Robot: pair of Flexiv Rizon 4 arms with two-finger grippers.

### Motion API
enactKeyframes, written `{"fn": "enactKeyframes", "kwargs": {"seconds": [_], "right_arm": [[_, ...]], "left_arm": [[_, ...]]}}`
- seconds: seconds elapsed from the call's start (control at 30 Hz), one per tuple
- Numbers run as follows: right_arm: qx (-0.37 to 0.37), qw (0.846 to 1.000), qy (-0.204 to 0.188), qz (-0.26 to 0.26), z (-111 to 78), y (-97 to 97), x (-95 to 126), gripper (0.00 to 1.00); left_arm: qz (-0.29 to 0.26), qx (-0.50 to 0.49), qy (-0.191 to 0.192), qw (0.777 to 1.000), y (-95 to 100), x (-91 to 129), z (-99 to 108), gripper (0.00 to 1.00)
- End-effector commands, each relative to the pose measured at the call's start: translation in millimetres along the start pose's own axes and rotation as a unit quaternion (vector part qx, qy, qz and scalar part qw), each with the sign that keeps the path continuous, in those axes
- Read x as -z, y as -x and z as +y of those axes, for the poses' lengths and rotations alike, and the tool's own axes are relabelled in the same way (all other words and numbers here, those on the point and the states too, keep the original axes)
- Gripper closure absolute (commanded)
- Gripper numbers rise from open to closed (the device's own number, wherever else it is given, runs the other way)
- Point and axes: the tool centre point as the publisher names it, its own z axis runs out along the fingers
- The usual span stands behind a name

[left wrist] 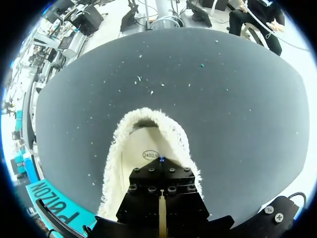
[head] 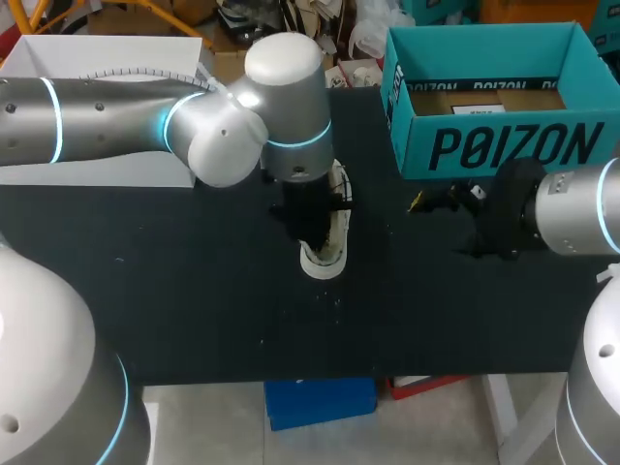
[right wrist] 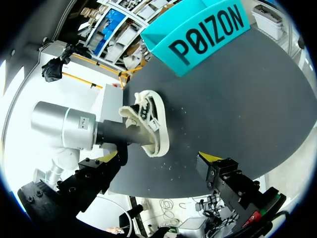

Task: Take the shoe out of the shoebox, open the shoe tongue, remove and reinsert the insole, then place the shoe into the shoebox

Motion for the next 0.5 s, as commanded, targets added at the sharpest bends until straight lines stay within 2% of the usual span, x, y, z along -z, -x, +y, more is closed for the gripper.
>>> {"fn": "enactKeyframes", "kwargs": {"seconds": [0.03,0.2,0.33,0.4,0.5], "right_arm": [[0.000,1.000,-0.001,0.000,0.2,-0.4,0,0.00],[0.000,1.000,-0.001,0.000,0.2,-0.4,0,0.00],[0.000,1.000,-0.001,0.000,0.2,-0.4,0,0.00],[0.000,1.000,-0.001,0.000,0.2,-0.4,0,0.00],[0.000,1.000,-0.001,0.000,0.2,-0.4,0,0.00]], "left_arm": [[0.001,-0.002,-0.002,1.000,1.4,-19,2,1.00],[-0.003,-0.007,0.005,1.000,-2.4,-1,-1,1.00],[-0.020,-0.018,0.019,0.999,-8.9,36,-9,1.00],[-0.040,-0.013,0.026,0.999,-14.5,57,-13,1.00],[-0.092,0.001,0.015,0.996,-23.3,84,-19,1.00]]}}
